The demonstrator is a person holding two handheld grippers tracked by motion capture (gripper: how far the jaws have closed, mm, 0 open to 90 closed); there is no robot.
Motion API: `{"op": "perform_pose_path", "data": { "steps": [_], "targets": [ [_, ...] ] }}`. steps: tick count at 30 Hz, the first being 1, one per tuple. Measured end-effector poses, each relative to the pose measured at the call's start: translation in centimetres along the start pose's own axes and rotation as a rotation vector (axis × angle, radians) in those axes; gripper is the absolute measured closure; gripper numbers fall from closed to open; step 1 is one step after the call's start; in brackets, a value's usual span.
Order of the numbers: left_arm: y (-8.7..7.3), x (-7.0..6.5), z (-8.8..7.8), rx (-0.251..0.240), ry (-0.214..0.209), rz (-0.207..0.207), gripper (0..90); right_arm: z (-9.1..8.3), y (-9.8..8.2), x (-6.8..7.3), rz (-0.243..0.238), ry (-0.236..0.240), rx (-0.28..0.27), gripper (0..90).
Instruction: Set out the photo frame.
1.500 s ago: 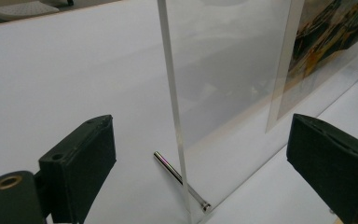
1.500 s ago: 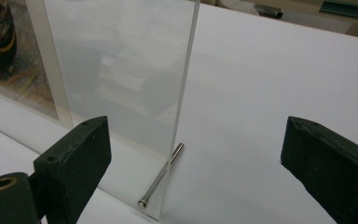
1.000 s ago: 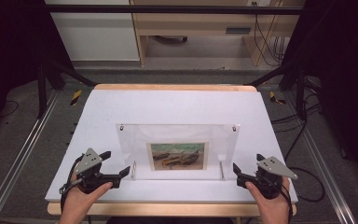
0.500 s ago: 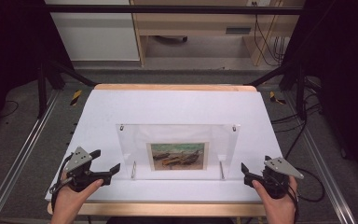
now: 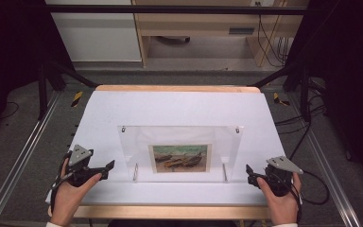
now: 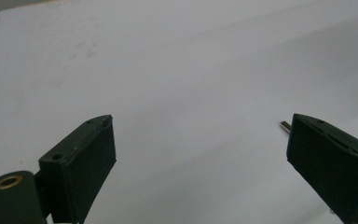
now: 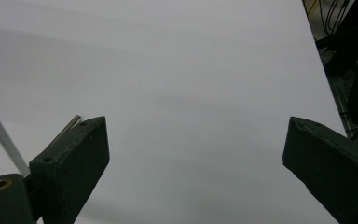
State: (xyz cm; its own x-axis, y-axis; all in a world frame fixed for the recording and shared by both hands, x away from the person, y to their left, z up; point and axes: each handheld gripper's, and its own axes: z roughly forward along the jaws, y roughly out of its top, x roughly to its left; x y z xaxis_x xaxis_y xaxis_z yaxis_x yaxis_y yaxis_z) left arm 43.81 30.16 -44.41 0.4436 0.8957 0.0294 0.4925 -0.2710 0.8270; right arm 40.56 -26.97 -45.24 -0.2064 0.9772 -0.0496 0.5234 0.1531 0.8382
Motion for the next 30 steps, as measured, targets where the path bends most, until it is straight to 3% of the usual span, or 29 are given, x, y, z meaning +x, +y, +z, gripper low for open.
{"op": "perform_pose_path", "data": {
  "steps": [11, 30],
  "targets": [
    [0.1, 1.4, 2.5, 0.054, 0.034, 0.007, 7.1, 2.6, 0.5, -1.2, 0.026, -0.011, 0.051, 7.4],
    [1.9, 2.7, 5.4, 0.054, 0.045, 0.01, 7.2, 5.6, 3.0, -2.3, 0.048, -0.033, 0.07, 11.1]
  ]
}}
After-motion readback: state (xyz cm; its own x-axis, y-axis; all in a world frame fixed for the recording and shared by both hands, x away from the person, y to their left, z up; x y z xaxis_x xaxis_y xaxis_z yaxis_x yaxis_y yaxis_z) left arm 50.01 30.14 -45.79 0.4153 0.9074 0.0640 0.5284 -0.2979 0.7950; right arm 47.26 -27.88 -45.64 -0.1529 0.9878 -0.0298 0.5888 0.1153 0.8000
